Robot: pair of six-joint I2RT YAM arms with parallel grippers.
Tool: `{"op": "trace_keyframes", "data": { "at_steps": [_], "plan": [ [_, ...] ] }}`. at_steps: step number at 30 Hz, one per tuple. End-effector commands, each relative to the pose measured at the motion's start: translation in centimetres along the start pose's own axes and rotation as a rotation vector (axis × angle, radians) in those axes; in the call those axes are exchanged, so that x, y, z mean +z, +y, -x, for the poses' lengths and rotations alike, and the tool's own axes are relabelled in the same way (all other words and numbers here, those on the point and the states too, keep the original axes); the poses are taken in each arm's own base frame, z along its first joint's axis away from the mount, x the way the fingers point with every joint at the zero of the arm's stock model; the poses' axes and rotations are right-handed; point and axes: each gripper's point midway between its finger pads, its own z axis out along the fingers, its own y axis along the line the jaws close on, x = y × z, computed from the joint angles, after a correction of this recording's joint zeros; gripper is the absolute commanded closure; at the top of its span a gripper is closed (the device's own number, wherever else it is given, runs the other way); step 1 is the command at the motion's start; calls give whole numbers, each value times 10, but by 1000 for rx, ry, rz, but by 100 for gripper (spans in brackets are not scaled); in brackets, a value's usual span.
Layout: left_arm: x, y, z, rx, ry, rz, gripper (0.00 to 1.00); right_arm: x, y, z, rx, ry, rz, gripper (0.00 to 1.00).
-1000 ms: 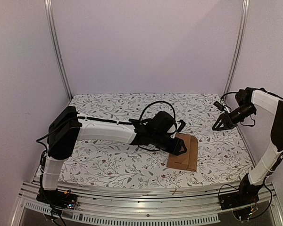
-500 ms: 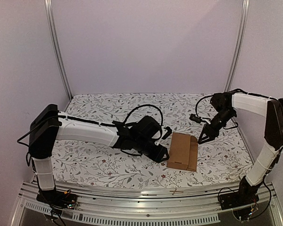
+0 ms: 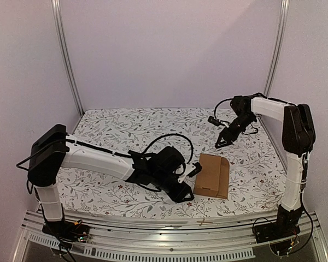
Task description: Fold the paper box
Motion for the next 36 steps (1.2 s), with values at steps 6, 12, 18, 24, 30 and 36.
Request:
{"op": "trace_keyframes", "data": {
  "at_steps": [6, 12, 18, 24, 30, 36],
  "plan": [
    [30, -6, 17, 85, -39, -38, 66, 29, 24, -34, 142, 83, 201, 52],
    [27, 24, 26, 56, -69, 74, 64, 32, 43, -52, 153, 118, 259, 52],
    [9, 84, 34, -47, -125, 172, 64, 28, 72, -72, 157, 146, 305, 51],
    [-3, 126, 44, -84, -159, 228, 64, 29, 107, -87, 161, 203, 362, 46],
    [-25, 154, 47, -116, -195, 316, 62, 16, 130, -86, 169, 191, 413, 44],
    [-59, 152, 32, -186, -235, 375, 58, -3, 123, -93, 85, 239, 282, 43]
  ]
}}
